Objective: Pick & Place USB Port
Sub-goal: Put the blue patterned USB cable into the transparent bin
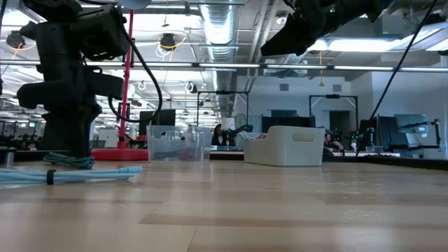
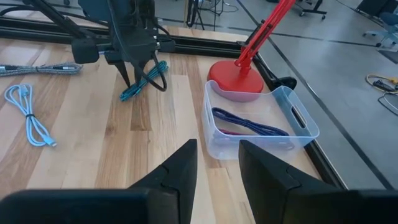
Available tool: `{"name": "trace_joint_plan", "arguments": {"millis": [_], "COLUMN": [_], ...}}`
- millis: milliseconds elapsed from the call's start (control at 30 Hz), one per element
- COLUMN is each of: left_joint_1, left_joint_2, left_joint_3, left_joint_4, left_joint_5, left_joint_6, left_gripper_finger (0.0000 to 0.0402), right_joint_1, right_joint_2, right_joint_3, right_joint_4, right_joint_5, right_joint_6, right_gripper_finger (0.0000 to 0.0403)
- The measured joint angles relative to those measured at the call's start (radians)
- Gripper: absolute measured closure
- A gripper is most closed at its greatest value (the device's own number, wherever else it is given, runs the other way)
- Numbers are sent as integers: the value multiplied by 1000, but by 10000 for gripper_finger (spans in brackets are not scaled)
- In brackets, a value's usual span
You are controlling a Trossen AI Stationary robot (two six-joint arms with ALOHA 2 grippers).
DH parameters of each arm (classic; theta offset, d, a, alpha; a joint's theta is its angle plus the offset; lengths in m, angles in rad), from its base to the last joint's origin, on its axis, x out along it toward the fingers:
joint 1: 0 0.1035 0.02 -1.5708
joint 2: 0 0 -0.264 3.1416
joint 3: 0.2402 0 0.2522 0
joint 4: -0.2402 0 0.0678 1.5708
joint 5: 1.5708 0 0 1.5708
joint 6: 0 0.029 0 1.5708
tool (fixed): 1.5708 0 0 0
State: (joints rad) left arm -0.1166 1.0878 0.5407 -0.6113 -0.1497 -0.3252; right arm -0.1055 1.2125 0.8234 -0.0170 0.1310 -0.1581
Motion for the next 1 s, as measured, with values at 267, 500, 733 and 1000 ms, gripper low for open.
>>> {"name": "trace_joint_plan", "arguments": {"millis": [267,500,733,1000], "left_joint_1": [0,0,5,27], "left_joint_2": [34,32,-10,7], "left_joint_3": [-42,-101,-111,-141], "left_joint_4": [105,199,190,217], "left_joint_5": [0,8,66,82], "left_joint_6": [-3,-36,-48,-54], "left_gripper_finger": [325,325,309,290], "right_joint_1": [0,0,0,0], "right_joint_2": [0,0,0,0], "right_joint_3": [0,0,0,0], "right_joint_4": [-1,-1,3,3], "right_joint_5": [0,0,0,0], "right_joint_6": [0,0,0,0], "right_gripper_finger": [291,291,291,291]}}
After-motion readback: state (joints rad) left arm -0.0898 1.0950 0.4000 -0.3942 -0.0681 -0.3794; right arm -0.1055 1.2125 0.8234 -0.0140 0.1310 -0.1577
